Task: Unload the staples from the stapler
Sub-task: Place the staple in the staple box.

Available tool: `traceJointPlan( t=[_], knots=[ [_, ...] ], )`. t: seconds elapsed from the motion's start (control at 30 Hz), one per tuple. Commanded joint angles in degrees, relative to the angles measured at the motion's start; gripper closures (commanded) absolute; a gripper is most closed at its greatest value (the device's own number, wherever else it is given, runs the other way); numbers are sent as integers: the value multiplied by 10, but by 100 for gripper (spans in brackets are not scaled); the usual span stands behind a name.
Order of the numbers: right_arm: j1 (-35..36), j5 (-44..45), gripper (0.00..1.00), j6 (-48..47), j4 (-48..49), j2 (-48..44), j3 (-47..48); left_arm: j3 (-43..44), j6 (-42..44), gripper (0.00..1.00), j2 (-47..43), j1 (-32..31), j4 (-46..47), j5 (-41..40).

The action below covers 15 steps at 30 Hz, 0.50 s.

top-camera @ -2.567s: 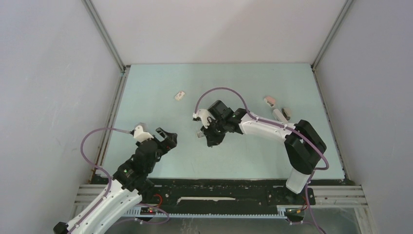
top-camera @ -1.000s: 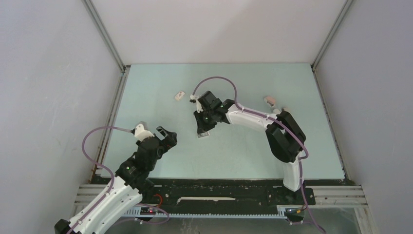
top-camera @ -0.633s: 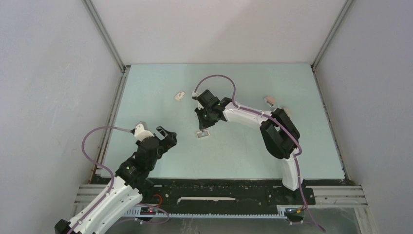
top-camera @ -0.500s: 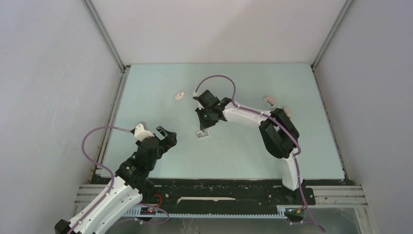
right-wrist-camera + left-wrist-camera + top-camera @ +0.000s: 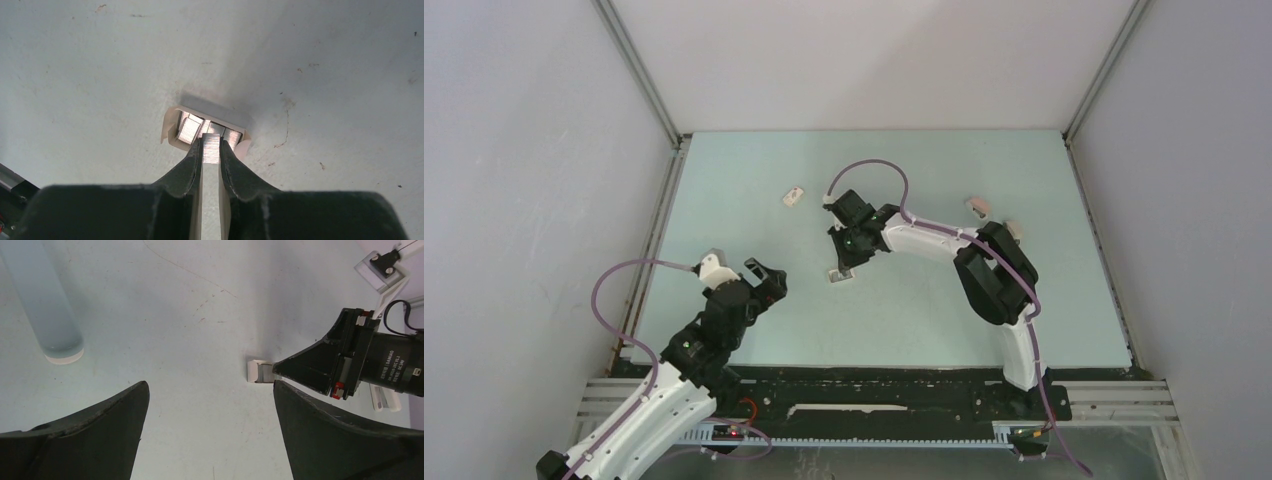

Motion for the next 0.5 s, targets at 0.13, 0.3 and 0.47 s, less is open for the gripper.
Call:
traceJointPlan(
  t=[0.13, 0.3, 0.47],
  knots=[
    [5, 9, 80, 16, 10, 3, -9, 8, 4, 0, -7, 7, 17, -4],
    [4, 10, 78, 17, 10, 9, -4, 8, 4, 0, -7, 7, 17, -2],
    [4, 10, 78, 16, 10, 14, 2, 7, 4, 0, -9, 7, 16, -3]
  ],
)
